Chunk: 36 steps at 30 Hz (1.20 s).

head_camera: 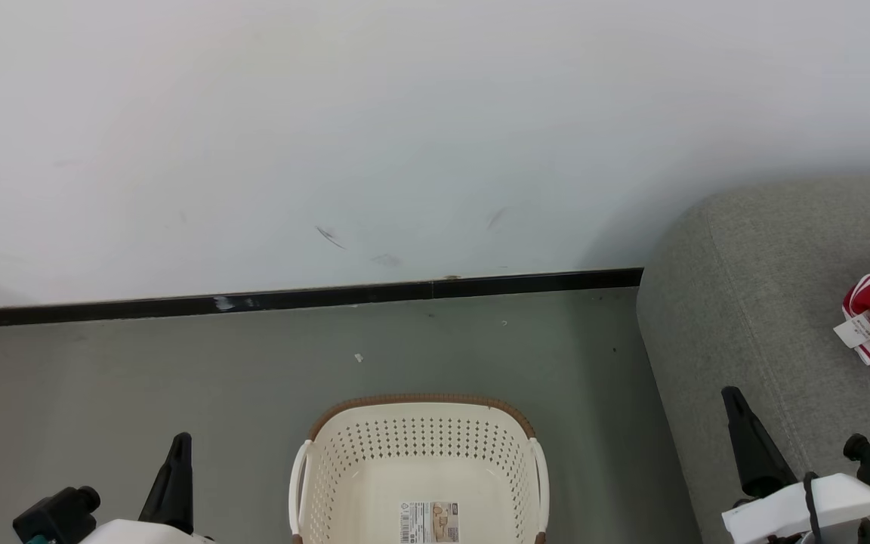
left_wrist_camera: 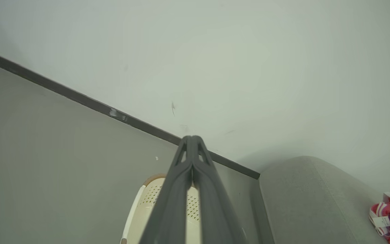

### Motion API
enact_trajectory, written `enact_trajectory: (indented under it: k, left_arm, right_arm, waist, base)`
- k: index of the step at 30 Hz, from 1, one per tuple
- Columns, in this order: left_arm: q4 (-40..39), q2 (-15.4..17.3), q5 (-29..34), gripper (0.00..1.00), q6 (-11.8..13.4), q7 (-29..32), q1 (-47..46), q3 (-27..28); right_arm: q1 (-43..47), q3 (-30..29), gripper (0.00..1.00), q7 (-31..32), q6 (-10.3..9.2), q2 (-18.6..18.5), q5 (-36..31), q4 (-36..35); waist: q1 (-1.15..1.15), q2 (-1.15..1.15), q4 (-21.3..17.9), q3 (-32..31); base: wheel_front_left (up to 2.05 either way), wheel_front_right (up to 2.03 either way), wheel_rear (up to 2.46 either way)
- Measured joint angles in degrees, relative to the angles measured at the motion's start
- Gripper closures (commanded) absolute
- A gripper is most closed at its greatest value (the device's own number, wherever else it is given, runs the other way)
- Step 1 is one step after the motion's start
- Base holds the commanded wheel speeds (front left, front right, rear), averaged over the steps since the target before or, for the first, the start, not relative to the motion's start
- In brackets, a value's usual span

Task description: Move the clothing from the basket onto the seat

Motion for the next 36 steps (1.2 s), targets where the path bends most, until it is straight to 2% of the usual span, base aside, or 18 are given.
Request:
enact_trajectory:
  k: [10, 16, 17, 21, 36]
  left_arm:
    - [-0.04, -0.12, -7.22, 1.0, -0.52, 2.42, -0.3, 1.0]
    - [-0.07, -0.34, -11.27, 1.0, -0.7, 3.68, -0.51, 1.58]
    - [-0.07, -0.4, -13.24, 1.0, -0.8, 4.26, -0.51, 1.83]
    - [-0.05, -0.44, -15.91, 1.0, -1.2, 4.97, -0.52, 2.15]
    - [0.01, -0.69, -25.79, 1.0, -1.57, 7.87, -1.11, 3.41]
  right_arm:
    - [-0.07, -0.66, 1.0, 2.12, 0.0, -0.02, 8.64, 0.51]
    - [-0.24, -1.08, 1.0, 3.42, 0.0, -0.04, 13.27, 1.24]
    - [-0.28, -1.35, 1.0, 3.93, 0.0, -0.05, 15.63, 1.55]
    - [-0.76, -1.69, 1.0, 4.56, 0.0, -0.08, 18.83, 1.99]
    - [-1.98, -2.5, 1.0, 7.44, 0.0, -0.1, 30.36, 3.76]
  waist:
    - [0.56, 0.0, -0.21, -0.57]
    - [0.66, 0.0, -0.33, -0.82]
    - [0.66, 0.0, -0.39, -0.9]
    - [0.56, 0.0, -0.46, -0.91]
    - [-0.13, 0.0, -0.77, -0.36]
  base:
    - [0.0, 0.0, 0.0]
    - [0.0, 0.0, 0.0]
    - [0.0, 0.0, 0.0]
    - [0.0, 0.0, 0.0]
    - [0.0, 0.0, 0.0]
